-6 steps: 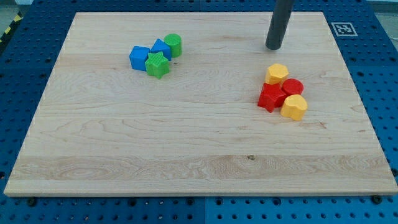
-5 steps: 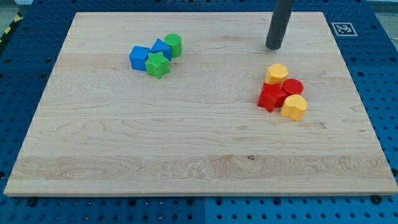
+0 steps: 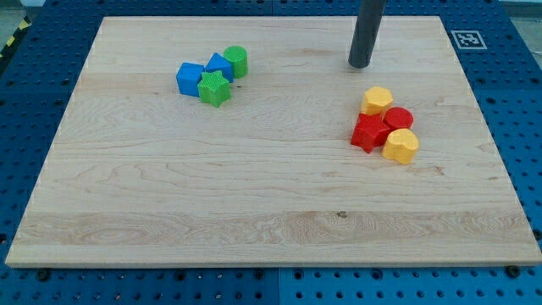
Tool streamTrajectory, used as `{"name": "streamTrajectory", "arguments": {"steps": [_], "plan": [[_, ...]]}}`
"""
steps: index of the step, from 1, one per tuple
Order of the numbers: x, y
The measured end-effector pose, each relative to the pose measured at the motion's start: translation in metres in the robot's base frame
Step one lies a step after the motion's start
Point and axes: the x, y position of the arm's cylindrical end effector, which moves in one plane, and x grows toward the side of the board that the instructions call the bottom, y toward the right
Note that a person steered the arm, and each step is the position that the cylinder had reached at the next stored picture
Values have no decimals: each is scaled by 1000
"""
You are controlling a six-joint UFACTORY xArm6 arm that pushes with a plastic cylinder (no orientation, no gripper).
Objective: Move your arm towards the top side of the hexagon
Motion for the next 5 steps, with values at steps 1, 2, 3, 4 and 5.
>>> {"name": "streamTrajectory", "arguments": {"steps": [1, 2, 3, 4, 5], "plan": [[10, 0], [27, 0], [37, 0], [48, 0], [66, 0]]}}
